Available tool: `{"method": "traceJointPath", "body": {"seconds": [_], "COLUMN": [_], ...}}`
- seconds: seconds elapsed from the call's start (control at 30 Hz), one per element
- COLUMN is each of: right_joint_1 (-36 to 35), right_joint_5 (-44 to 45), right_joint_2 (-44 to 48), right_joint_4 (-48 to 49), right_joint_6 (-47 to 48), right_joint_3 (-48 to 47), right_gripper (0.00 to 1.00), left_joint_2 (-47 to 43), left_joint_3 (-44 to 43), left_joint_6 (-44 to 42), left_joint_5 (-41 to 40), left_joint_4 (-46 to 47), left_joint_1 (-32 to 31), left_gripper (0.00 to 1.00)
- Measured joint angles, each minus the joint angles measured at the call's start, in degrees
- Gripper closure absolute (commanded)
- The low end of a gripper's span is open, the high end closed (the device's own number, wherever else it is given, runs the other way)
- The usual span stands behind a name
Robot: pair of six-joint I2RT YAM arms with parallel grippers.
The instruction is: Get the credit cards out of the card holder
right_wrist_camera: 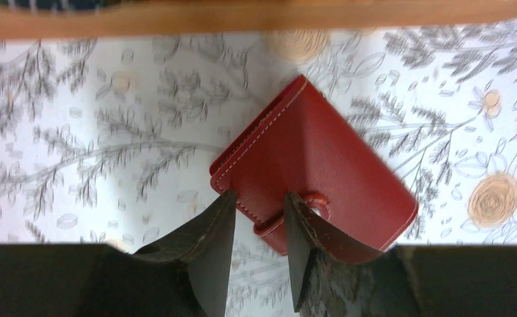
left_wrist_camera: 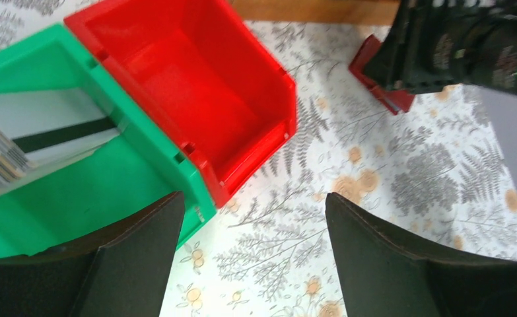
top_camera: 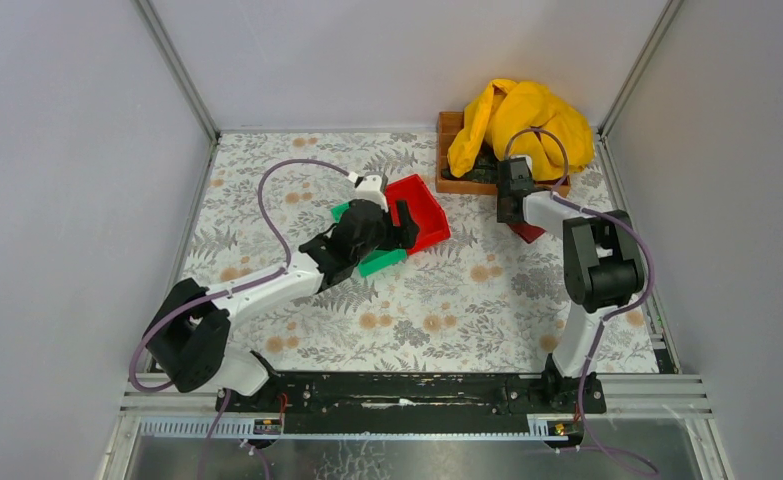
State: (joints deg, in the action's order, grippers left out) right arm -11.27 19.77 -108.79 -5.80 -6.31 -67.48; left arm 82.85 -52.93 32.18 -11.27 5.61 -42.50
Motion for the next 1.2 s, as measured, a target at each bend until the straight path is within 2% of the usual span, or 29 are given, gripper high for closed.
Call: {"method": "traceJointPath", "body": {"seconds": [0.07,0.17,0.3,0.43,0.53,0.6,0.73,0.93,1.2], "right_joint_1": [0.0,0.0,-0.7,-3.5,-4.9,-4.5,-2.7,0.9,5.0], "right_joint_5": [-1.9,-6.1,-10.6,-11.4,-10.9,-9.6,-6.4,-3.6,-0.8], "right_joint_2": [1.0,3.5,9.0,14.4,18.0,18.6,15.0,2.6,-6.5], "right_joint_4": [-3.0,-6.9,-10.3,-13.0,-13.2,-13.1,-13.1,-11.9,-11.6], "right_joint_6": [0.0,0.0,0.0,0.0,-1.2,-2.3,-3.3,-3.6,-3.9], "right_joint_3": [0.0,0.9,4.7,8.3,9.8,8.7,2.6,-7.1,-12.8], "right_gripper": [0.61,0.74,0.77,0.84,0.98,1.0,1.0,1.0,0.97], "left_joint_2": [-0.4,-1.0,-1.8,-1.8,-1.9,-2.0,-2.2,-2.4,-2.0], "left_joint_3": [1.8,3.4,5.9,7.1,7.7,8.1,8.4,8.6,8.6], "left_joint_6": [0.0,0.0,-0.1,-0.2,-0.3,-0.3,-0.7,-1.0,-1.0], "left_joint_5": [-0.3,-0.3,-2.3,-4.8,-5.7,-5.9,-6.8,-7.5,-7.8], "left_joint_4": [0.0,0.4,2.6,3.5,5.0,5.3,5.6,6.2,6.4], "left_joint_1": [0.0,0.0,0.0,-0.1,-0.2,-0.2,-0.2,-0.2,-0.2], "left_gripper": [0.14,0.15,0.15,0.15,0.15,0.15,0.15,0.16,0.16]}}
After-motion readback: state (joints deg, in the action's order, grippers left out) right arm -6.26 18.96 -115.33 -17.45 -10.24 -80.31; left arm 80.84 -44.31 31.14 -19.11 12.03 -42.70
